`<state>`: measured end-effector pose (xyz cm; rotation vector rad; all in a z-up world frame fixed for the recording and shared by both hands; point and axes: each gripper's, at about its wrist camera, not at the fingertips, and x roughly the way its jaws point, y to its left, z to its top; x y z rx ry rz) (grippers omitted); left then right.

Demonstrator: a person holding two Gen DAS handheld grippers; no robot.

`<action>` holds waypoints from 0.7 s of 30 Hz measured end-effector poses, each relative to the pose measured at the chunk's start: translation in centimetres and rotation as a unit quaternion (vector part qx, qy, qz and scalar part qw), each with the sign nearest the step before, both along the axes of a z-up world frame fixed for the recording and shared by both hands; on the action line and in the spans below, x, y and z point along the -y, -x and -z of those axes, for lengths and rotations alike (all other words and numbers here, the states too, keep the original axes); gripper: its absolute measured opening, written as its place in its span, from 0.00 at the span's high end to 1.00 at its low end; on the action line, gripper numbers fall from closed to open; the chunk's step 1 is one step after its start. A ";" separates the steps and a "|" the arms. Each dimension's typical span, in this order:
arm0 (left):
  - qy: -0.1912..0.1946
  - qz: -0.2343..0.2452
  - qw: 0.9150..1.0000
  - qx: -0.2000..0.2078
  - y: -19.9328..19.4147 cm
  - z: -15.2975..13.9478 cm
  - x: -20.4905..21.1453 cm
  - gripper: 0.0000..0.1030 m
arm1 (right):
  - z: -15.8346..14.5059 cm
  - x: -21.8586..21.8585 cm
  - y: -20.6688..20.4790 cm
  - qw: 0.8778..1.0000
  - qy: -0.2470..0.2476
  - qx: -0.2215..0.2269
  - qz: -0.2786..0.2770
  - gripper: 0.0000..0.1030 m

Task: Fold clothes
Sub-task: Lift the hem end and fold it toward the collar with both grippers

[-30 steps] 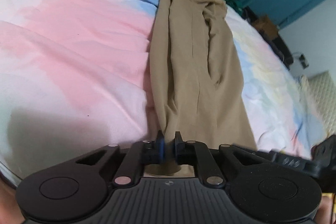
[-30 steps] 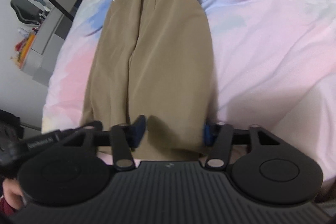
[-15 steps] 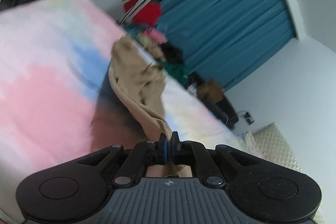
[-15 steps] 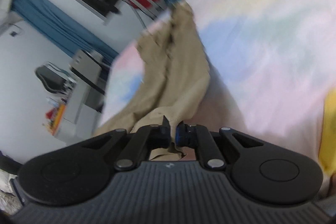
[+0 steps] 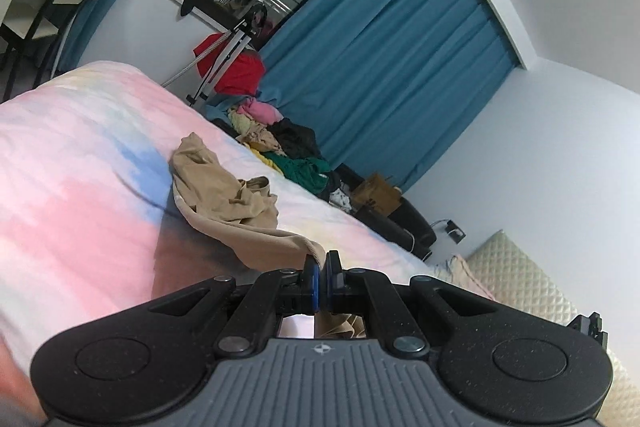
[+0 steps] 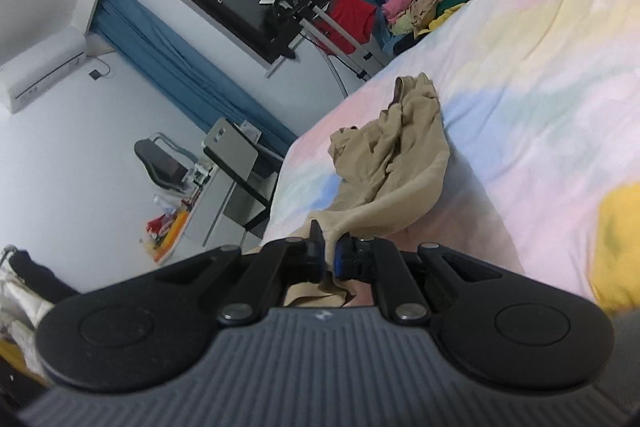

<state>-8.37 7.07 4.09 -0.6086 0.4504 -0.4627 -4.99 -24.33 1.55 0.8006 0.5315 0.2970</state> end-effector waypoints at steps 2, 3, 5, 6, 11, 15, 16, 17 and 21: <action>-0.008 -0.004 1.000 0.002 0.3 0.3 0.2 0.97 | 0.3 0.1 -0.1 1.000 0.004 -0.001 0.002 0.92; -0.018 -0.007 1.000 0.005 0.2 0.2 0.4 0.97 | 0.3 -0.1 -0.6 1.000 0.009 0.000 0.005 0.92; -0.030 -0.011 0.999 0.001 -0.9 0.2 0.6 0.97 | 0.3 -0.5 -1.8 1.000 0.021 0.002 0.012 0.92; -0.035 -0.011 0.999 -0.003 -1.7 0.2 0.7 0.97 | 0.3 -0.7 -2.4 0.999 0.028 0.004 0.015 0.92; -0.081 -0.032 0.996 -0.008 -7.7 -0.1 1.8 0.97 | 0.7 -1.6 -7.5 0.998 0.054 0.002 0.029 0.92; -0.102 -0.042 0.994 -0.022 -13.4 0.5 2.3 0.97 | 2.0 -2.0 -12.5 0.997 0.067 -0.014 0.038 0.92; -0.108 -0.043 0.993 -0.026 -15.0 0.9 2.5 0.97 | 2.4 -2.1 -13.7 0.997 0.071 -0.018 0.039 0.92; -0.114 -0.044 0.992 -0.030 -16.8 1.3 2.7 0.97 | 2.9 -2.2 -15.0 0.996 0.077 -0.022 0.041 0.92; -0.157 -0.047 0.986 -0.041 -22.8 3.4 3.7 0.96 | 5.0 -2.6 -19.3 0.993 0.108 -0.029 0.043 0.92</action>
